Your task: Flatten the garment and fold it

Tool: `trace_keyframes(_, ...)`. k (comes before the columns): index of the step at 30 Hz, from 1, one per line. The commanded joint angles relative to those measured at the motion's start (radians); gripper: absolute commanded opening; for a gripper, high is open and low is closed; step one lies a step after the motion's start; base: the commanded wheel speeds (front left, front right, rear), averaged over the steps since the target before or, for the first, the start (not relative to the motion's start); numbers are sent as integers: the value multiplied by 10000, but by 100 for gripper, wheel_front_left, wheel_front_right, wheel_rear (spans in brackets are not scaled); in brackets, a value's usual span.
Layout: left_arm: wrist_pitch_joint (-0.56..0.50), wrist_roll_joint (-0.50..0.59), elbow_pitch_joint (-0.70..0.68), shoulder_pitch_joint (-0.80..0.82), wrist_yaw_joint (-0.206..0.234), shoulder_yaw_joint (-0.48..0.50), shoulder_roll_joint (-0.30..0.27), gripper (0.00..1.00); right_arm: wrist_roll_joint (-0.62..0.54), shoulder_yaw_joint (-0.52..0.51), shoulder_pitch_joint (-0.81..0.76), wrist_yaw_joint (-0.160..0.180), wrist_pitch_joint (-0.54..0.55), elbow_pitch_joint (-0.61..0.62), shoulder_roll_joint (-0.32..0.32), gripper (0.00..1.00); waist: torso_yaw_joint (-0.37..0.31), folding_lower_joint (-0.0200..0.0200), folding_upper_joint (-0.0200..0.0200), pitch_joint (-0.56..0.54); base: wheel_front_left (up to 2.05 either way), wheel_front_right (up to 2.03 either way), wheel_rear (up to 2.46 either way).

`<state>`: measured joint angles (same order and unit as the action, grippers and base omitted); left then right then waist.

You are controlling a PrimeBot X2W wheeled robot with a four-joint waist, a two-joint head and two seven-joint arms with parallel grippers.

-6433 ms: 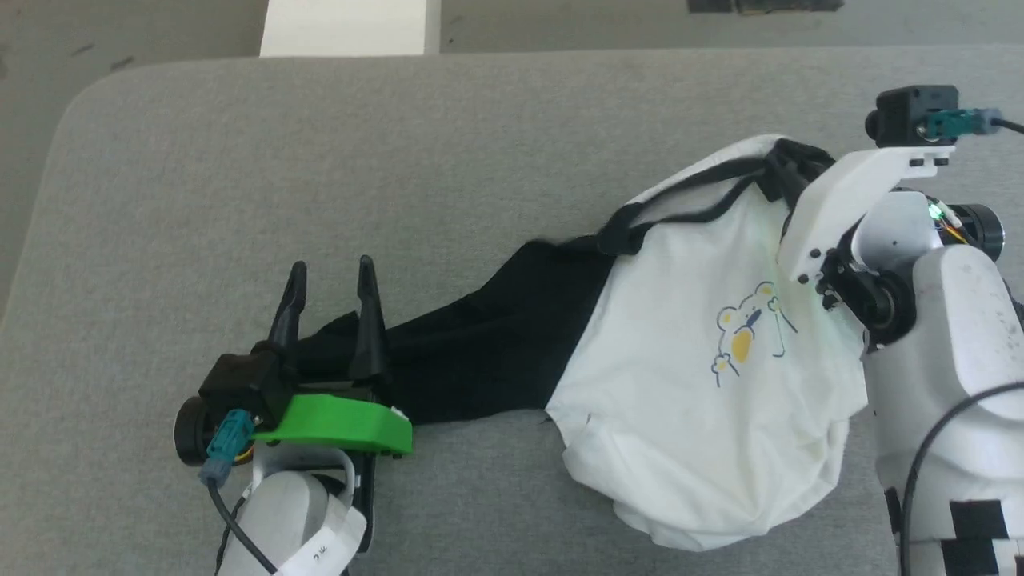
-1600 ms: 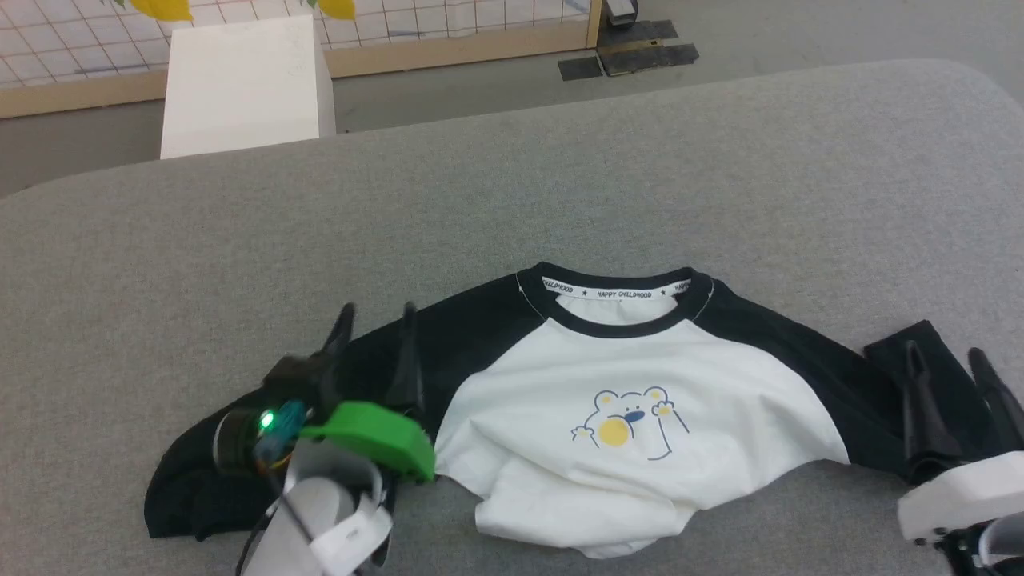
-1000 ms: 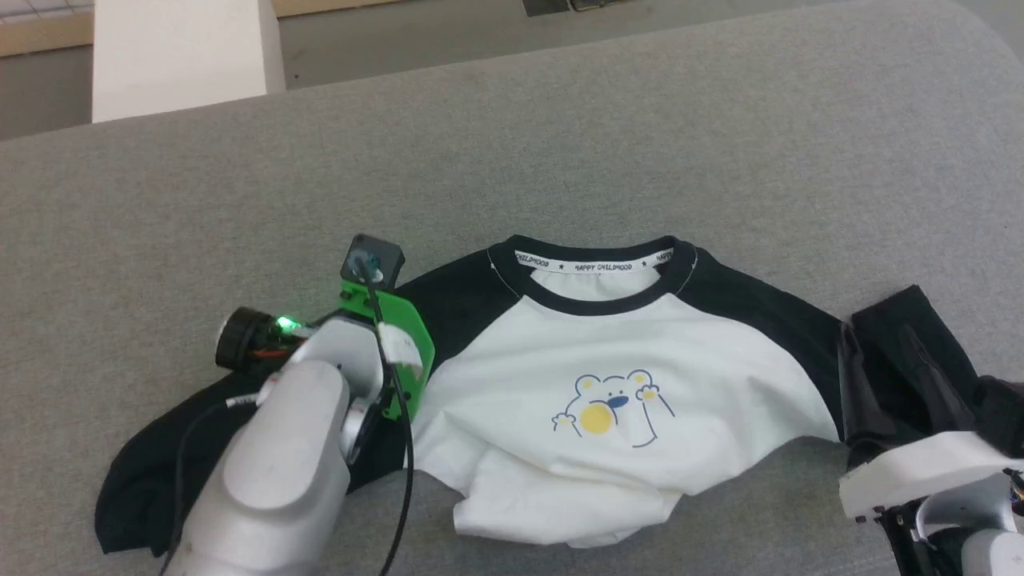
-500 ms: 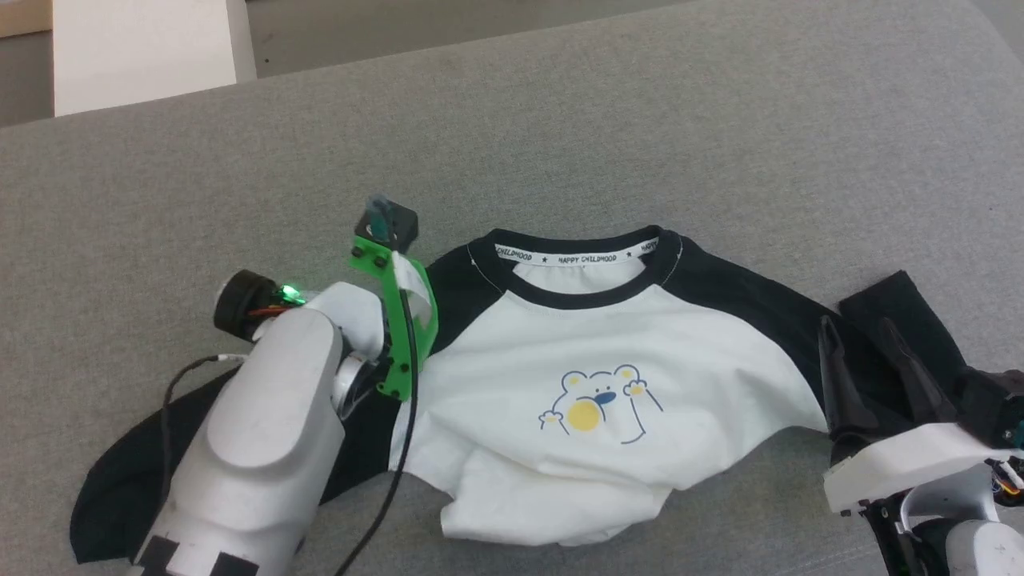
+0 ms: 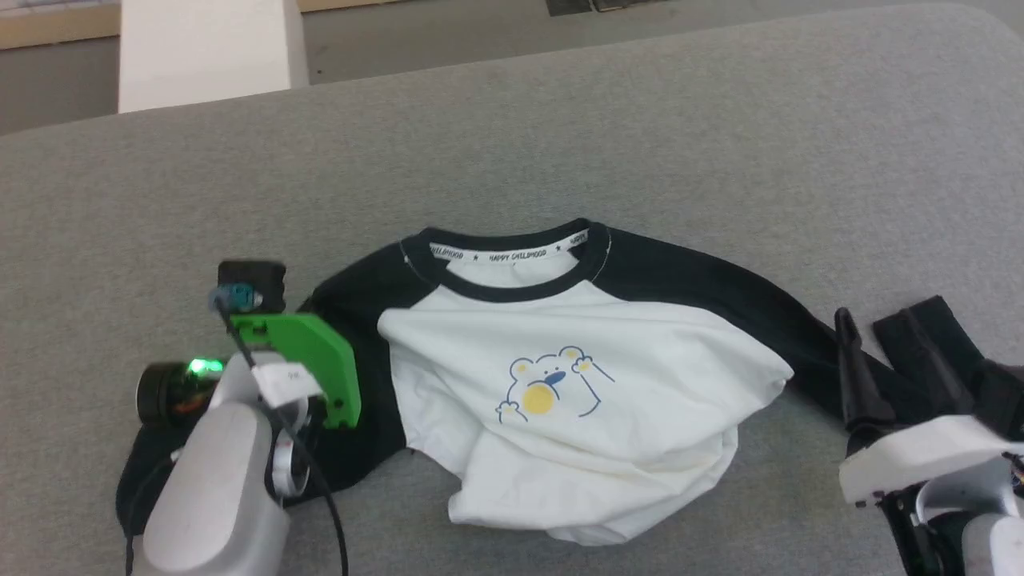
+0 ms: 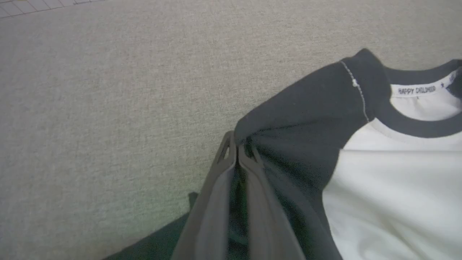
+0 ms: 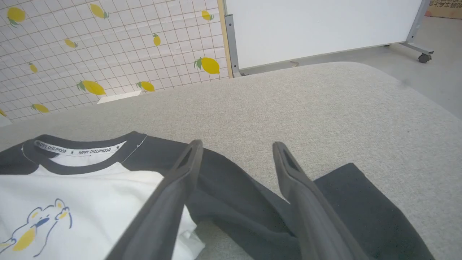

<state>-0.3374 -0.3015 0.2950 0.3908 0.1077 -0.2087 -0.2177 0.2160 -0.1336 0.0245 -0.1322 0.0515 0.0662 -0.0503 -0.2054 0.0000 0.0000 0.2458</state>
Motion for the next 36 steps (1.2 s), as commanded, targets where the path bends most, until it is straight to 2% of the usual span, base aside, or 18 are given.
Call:
trace_keyframes(1,68,-127,-116,-334,102,81,-66,0,-201,-81,336,15,86,-3,-20,100,200,0,0,-88,0,0,0)
trace_keyframes(3,87,-224,-317,-615,142,112,-37,0,-384,-121,658,15,379,-216,-173,100,311,0,0,-68,0,0,0)
trace_keyframes(9,11,-291,-730,-824,79,-82,38,0,-425,601,2283,15,2117,-1538,-1357,100,665,0,0,245,0,0,0)
trace_keyframes(14,-69,-244,-863,-511,11,-328,157,0,457,2085,3779,15,3686,-2955,-2411,100,1013,0,0,622,0,0,0)
trace_keyframes(20,-48,-236,-850,-201,-46,-556,334,0,1704,4003,4954,15,5050,-4029,-3444,100,1346,0,0,974,0,0,0)
trace_keyframes(26,-21,-277,-710,-43,-100,-676,401,0,2330,5199,5570,15,6535,-4920,-4073,100,1523,0,0,1110,0,0,0)
trace_keyframes(27,-15,-286,-692,-36,-104,-684,400,0,2453,5285,5625,15,6729,-4994,-4101,95,1531,0,0,1113,0,0,0)
trace_keyframes(28,-10,-297,-673,-29,-110,-693,396,0,2615,5440,5676,15,6991,-5045,-4138,29,1533,0,0,1113,0,0,0)
trace_keyframes(29,-3,-307,-658,-26,-119,-699,389,0,2716,5542,5712,15,7194,-5073,-4186,2,1529,0,0,1107,0,0,0)
trace_keyframes(32,66,-307,-654,-1,-284,-785,289,0,2925,5726,5853,15,7534,-4983,-4353,0,1482,0,0,1073,0,0,0)
trace_keyframes(36,188,-506,-755,210,-664,-752,112,0,2906,5704,6143,15,7154,-4691,-4534,0,1350,0,0,990,0,0,0)
